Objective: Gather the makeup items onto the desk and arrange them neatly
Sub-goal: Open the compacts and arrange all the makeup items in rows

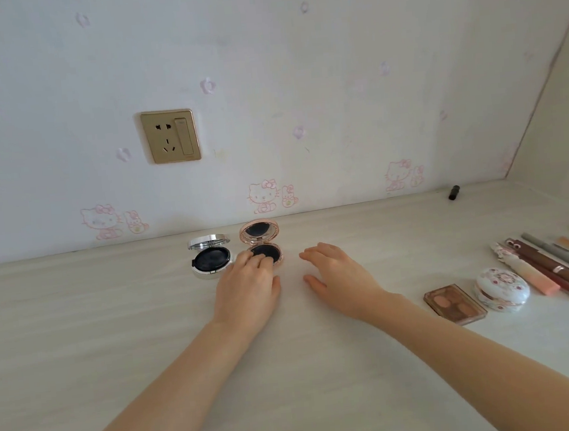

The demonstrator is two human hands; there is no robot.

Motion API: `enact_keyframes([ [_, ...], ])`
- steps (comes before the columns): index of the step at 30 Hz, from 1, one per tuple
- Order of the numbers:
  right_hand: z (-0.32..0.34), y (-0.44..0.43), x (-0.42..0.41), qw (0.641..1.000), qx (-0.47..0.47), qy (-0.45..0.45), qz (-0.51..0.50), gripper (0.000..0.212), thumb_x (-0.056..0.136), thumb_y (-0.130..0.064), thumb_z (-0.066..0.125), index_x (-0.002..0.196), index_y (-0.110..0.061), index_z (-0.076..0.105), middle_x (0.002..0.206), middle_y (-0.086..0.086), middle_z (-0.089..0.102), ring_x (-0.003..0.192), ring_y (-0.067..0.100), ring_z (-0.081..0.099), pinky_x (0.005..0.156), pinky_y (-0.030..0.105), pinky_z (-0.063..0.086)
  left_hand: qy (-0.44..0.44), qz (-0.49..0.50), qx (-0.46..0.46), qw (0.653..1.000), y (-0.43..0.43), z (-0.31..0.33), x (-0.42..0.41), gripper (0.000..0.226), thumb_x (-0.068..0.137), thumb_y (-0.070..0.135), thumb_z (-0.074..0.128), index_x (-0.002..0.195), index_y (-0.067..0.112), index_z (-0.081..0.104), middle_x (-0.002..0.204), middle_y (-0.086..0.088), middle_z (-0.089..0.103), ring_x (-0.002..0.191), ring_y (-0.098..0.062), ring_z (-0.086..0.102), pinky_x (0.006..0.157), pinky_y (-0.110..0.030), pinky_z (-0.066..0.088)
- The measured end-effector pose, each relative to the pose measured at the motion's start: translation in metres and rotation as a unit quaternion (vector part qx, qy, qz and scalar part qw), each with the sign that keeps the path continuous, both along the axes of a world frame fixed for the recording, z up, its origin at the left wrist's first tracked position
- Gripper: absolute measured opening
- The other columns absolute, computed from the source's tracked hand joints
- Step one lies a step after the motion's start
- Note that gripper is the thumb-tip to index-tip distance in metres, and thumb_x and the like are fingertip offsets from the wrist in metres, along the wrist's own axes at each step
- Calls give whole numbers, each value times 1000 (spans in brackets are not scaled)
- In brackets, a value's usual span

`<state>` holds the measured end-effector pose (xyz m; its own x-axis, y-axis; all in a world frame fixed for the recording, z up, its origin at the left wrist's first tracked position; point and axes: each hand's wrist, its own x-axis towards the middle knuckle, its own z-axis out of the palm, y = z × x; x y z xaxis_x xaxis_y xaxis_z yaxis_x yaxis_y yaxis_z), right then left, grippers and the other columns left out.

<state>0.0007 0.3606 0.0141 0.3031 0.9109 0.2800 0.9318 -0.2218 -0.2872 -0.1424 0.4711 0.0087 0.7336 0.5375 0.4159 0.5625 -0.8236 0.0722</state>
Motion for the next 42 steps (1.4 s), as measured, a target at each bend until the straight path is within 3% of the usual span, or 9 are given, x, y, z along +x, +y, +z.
enact_keyframes([
  [7, 16, -94, 21, 998, -1, -37, -57, 42, 97, -26, 48, 138, -15, 46, 140, 0, 48, 140, 19, 28, 108, 27, 28, -41, -53, -59, 996, -62, -1, 25, 31, 93, 28, 49, 117, 15, 63, 110, 1, 66, 122, -14, 45, 86, -32, 45],
  [16, 29, -202, 62, 982, 2, -40, -182, 37, 95, -25, 51, 131, -17, 54, 131, -1, 55, 129, 17, 40, 102, 26, 32, -69, -158, -158, 972, -148, 2, 88, 35, 96, 27, 48, 126, 14, 58, 117, -1, 64, 125, -16, 42, 90, -36, 47],
  [26, 23, -239, 102, 961, 24, 65, -269, 38, 96, -25, 51, 131, -11, 54, 128, 10, 57, 121, 27, 50, 100, 33, 35, -43, -182, -309, 932, -186, 22, 166, 39, 94, 38, 53, 125, 15, 59, 126, -2, 62, 122, -21, 50, 100, -36, 43],
  [28, 22, -237, 105, 956, 5, 73, -283, 34, 97, -28, 48, 123, -8, 59, 120, 13, 60, 115, 32, 51, 92, 35, 38, -28, -171, -329, 928, -189, 23, 177, 33, 94, 40, 52, 109, 13, 64, 117, -7, 65, 115, -26, 54, 96, -38, 45],
  [30, 20, -234, 108, 952, -3, 71, -296, 25, 97, -29, 46, 98, -9, 60, 107, 16, 62, 105, 36, 53, 81, 32, 34, -18, -163, -349, 923, -191, 21, 186, 40, 95, 42, 49, 87, 6, 63, 96, -14, 68, 101, -32, 57, 84, -41, 47],
  [32, 19, -231, 108, 952, -2, 46, -301, 27, 97, -31, 43, 81, -11, 52, 90, 16, 60, 98, 38, 53, 80, 32, 31, -7, -160, -366, 917, -193, 18, 190, 47, 95, 44, 47, 84, 3, 65, 84, -15, 67, 94, -33, 56, 79, -40, 47],
  [36, 14, -224, 110, 947, -48, 14, -318, 39, 98, -39, 39, 109, -11, 63, 112, 11, 60, 117, 35, 44, 100, 37, 27, -12, -160, -393, 906, -195, 18, 193, 39, 96, 40, 50, 84, 10, 71, 86, -10, 70, 95, -30, 58, 79, -36, 48],
  [38, 13, -222, 110, 943, -60, 30, -326, 41, 97, -40, 40, 123, -15, 59, 122, 10, 57, 123, 34, 40, 101, 39, 27, -26, -156, -414, 896, -196, 18, 193, 35, 94, 38, 54, 87, 9, 73, 88, -10, 72, 90, -27, 63, 76, -34, 47],
  [42, 16, -224, 108, 942, -32, 92, -321, 40, 95, -38, 46, 126, -12, 53, 120, 8, 62, 122, 35, 41, 100, 39, 30, -54, -165, -423, 889, -199, 20, 190, 34, 93, 34, 57, 89, 4, 72, 89, -11, 71, 83, -25, 61, 77, -34, 48],
])
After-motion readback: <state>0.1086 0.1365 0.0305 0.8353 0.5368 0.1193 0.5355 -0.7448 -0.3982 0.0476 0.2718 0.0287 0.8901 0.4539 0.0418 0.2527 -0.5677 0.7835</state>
